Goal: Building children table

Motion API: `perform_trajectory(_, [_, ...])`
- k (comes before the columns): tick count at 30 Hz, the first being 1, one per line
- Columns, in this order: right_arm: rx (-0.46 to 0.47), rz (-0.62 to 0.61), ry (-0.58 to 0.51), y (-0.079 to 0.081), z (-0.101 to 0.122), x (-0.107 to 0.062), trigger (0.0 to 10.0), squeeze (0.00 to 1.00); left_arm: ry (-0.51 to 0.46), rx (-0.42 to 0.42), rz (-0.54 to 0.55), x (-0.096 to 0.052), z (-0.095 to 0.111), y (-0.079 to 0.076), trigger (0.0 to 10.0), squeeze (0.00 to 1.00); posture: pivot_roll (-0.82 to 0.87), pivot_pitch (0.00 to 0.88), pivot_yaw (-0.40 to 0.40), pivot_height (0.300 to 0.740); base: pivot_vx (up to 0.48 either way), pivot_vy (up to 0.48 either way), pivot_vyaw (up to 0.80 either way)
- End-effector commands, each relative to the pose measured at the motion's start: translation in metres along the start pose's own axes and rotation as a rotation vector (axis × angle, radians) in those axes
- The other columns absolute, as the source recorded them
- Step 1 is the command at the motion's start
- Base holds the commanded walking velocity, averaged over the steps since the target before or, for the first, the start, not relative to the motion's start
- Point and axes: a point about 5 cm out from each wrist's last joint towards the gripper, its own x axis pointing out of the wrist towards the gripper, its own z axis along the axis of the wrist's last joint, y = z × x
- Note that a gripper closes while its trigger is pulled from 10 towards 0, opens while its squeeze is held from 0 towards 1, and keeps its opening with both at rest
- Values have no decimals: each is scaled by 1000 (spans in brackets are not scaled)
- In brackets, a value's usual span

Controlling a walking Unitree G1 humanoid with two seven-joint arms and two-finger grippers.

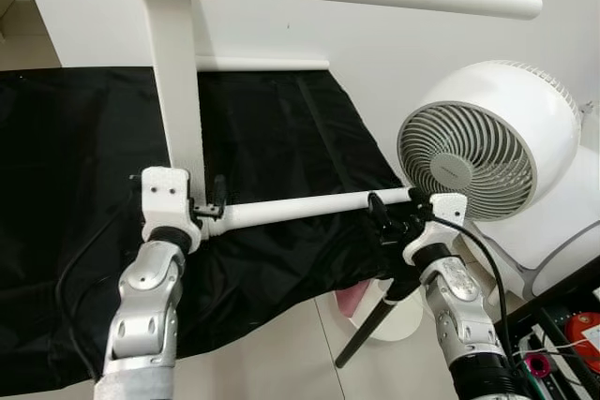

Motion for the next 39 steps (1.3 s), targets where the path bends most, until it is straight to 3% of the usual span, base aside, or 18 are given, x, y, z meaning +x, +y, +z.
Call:
perform_trajectory(1, [-1,-16,11,-1,-1,0,10000,0,27,5,61,2,-2,-2,10000,0,68,47,-70,740,0,0,0])
perform_trajectory(7, [8,-27,5,5,1,1,10000,0,49,54,103,10,1,-14,10000,0,56,51,-60,740,0,0,0])
perform_trajectory(13, [20,-35,5,11,1,1,10000,0,37,51,131,18,11,-26,10000,0,47,54,-49,740,0,0,0])
perform_trajectory(25, [26,-36,-4,15,3,0,10000,0,57,58,191,22,12,-25,10000,0,45,68,-50,740,0,0,0])
perform_trajectory(26, [32,-29,-16,17,6,0,10000,0,55,62,202,23,12,-23,4980,0,40,71,-51,740,0,0,0])
perform_trajectory(27, [32,-29,-16,17,6,0,10000,0,55,62,202,23,12,-23,4980,0,40,71,-51,740,0,0,0])
perform_trajectory(28, [37,-16,-33,21,10,-1,10000,0,60,81,221,24,11,-21,2275,0,36,79,-52,740,0,0,0])
perform_trajectory(29, [43,4,-62,27,16,-2,10000,0,69,92,249,26,9,-18,1608,0,33,86,-54,740,0,0,0])
perform_trajectory(31, [46,17,-82,31,20,-4,10000,0,75,99,268,27,7,-15,1608,0,33,86,-54,740,0,0,0])
perform_trajectory(32, [45,33,-98,35,24,-5,10000,0,76,100,282,29,7,-13,275,0,30,95,-55,740,0,0,0])
perform_trajectory(39, [63,126,-127,57,35,-15,10000,0,22,138,304,41,17,2,0,0,19,121,-50,740,0,0,0])
